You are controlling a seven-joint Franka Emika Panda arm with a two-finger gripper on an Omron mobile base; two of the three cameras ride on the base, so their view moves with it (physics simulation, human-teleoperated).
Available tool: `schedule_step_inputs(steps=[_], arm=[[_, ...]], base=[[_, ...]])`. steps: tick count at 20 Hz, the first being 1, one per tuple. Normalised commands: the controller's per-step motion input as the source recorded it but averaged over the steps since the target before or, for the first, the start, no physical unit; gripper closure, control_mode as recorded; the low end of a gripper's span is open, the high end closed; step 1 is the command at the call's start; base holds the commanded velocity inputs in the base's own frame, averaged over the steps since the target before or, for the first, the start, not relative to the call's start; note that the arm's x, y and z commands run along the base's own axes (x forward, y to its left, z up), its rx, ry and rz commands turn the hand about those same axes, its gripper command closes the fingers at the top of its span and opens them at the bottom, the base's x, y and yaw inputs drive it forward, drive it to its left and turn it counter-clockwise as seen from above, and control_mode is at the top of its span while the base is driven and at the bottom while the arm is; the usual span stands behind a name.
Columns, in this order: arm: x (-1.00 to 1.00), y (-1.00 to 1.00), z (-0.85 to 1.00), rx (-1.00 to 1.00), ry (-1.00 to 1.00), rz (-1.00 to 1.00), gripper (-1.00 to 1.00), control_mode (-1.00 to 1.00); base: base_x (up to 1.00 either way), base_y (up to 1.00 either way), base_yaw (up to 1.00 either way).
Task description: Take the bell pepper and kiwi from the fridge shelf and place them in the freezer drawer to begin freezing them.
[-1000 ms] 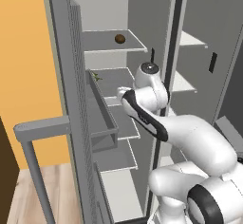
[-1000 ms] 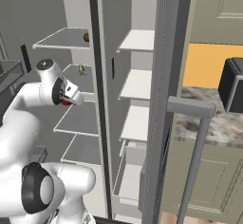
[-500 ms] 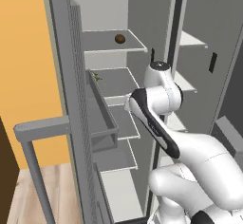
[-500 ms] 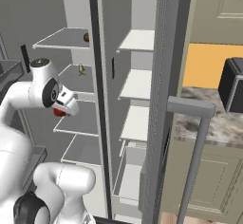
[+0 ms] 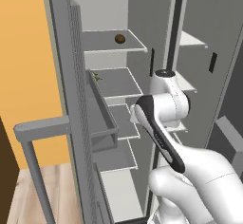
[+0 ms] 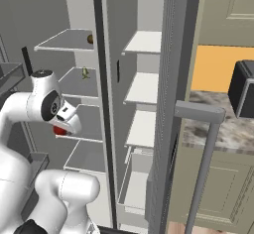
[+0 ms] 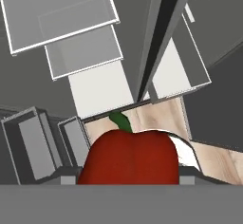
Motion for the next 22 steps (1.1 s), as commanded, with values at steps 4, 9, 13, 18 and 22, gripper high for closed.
schedule_step_inputs(steps=[4,9,13,18,22], arm=[[0.0,0.0,-0.2,0.0,0.09,0.0,1.0,-1.0],[-0.19,0.0,-0.12,0.04,0.04,-0.01,1.0,1.0],[0.0,0.0,0.0,0.0,0.0,0.0,1.0,1.0],[0.0,0.0,0.0,0.0,0.0,0.0,1.0,1.0],[0.0,0.0,0.0,0.0,0.0,0.0,1.0,1.0]], base=[[0.0,0.0,0.0],[-0.15,0.0,-0.01],[-0.8,0.0,-0.11],[-0.52,0.0,-0.15],[-0.03,-0.02,-0.23]])
